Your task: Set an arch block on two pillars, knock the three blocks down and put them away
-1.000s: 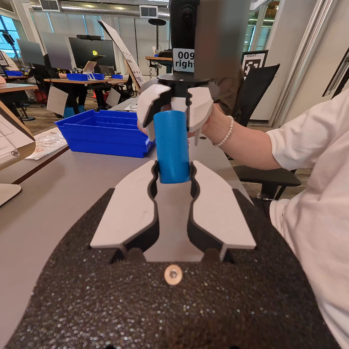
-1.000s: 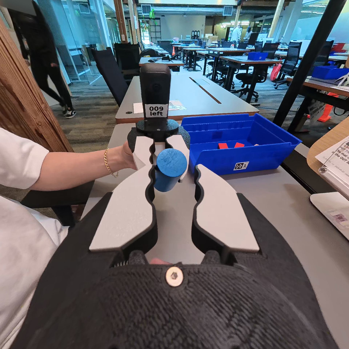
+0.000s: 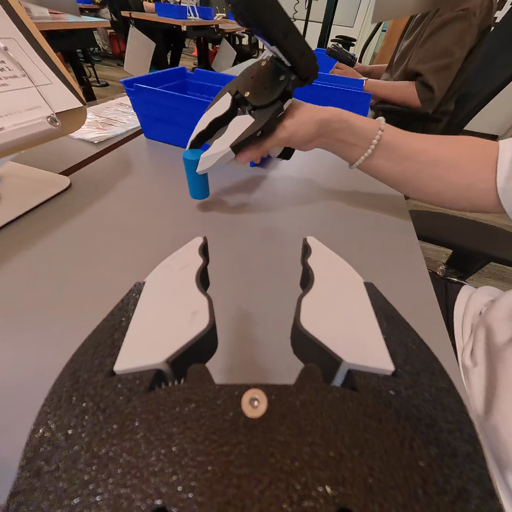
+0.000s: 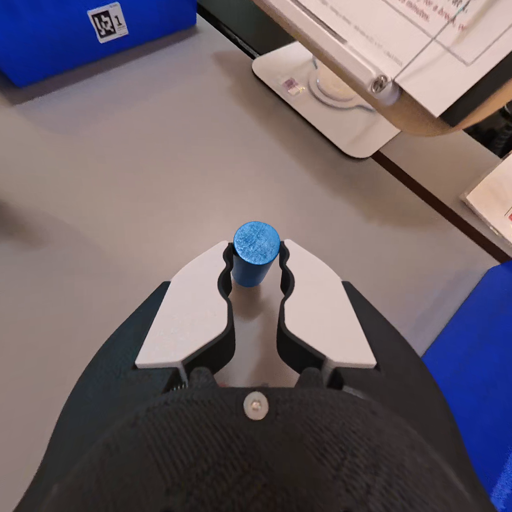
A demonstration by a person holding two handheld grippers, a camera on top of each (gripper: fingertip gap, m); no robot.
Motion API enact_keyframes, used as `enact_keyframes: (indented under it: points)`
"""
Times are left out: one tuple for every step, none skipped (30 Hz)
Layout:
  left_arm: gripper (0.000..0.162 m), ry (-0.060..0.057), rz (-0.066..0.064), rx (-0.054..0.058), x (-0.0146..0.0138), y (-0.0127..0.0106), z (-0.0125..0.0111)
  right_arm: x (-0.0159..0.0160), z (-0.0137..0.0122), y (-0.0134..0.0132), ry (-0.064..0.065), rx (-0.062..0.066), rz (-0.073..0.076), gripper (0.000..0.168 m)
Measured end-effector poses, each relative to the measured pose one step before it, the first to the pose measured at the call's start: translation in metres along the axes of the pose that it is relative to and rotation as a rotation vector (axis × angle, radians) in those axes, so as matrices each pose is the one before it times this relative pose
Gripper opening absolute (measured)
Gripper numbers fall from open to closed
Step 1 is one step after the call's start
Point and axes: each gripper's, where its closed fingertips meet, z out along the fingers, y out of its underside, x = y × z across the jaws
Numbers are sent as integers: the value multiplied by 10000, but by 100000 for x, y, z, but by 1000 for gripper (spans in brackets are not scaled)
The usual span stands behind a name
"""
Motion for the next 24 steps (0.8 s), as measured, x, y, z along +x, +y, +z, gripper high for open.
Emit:
enact_keyframes:
  points:
    - [63, 34, -8, -27, 85, 91, 90, 44, 270, 299, 50, 10, 171, 32]
    - [63, 50, 21, -29, 110, 89, 73, -115, 229, 263, -31, -9, 106, 32]
    - [63, 26, 20, -32, 51, 95, 55, -220, 225, 220, -91, -31, 18, 32]
    - [63, -6, -3, -32, -14, 82, 52, -30, 177, 107, 72, 11, 9, 32]
    - [63, 19, -16, -19, 10, 77, 50, -39, 142, 41, 88, 21, -30, 32]
    - [63, 36, -20, 3, 29, 43, 43, -258, 128, 46, -82, -28, -80, 32]
    - [63, 0, -24, 20, -18, 17, 31, -174, 104, -40, -23, 13, -60, 32]
    - [63, -7, -22, 23, -13, 1, 11, 5, 85, -75, 105, 45, -48, 32]
    - [62, 31, -19, 23, 33, 0, 11, -83, 97, 32, 24, -28, -92, 32]
    - [62, 40, -30, 19, 62, 7, 10, -200, 126, 70, -50, -56, -139, 32]
    - [62, 19, -33, 8, 24, 27, 12, -98, 127, 40, 45, -12, -146, 32]
    - [62, 14, -7, -1, 19, 40, 10, -5, 103, 95, 100, -44, -141, 32]
    - [62, -3, 9, -9, -16, 60, 7, -92, 120, 177, 19, -104, -144, 32]
    - [62, -20, -2, -8, -37, 61, -4, -50, 110, 85, 26, -54, -84, 32]
    - [62, -3, -24, 0, -31, 46, 5, 42, 36, -29, 62, 31, 35, 32]
    - [62, 16, -43, 7, -13, 36, 4, 2, 48, -19, -4, 16, 88, 32]
    - [62, 15, -52, 10, -19, 29, 13, 50, 35, 10, -9, 0, 127, 32]
    - [62, 15, -54, -4, -11, 53, 18, 79, 26, 11, -15, 12, 184, 32]
    - [62, 17, -43, -26, -15, 83, 35, 82, 8, 33, -39, 25, 200, 32]
    - [62, 3, -20, -26, -27, 77, 28, 82, -10, 49, -39, 8, 170, 32]
    - [62, -11, -6, -10, -25, 39, 41, 31, -14, 37, -32, 26, 68, 32]
    - [62, 0, -6, 12, -12, 9, 24, -9, -13, 20, -7, 30, -48, 32]
    - [62, 23, -18, 32, 22, -33, 20, -24, -9, 11, 13, 10, -59, 32]
    - [62, 23, -32, 36, 20, -42, 30, -3, 13, -5, 27, -6, -42, 33]
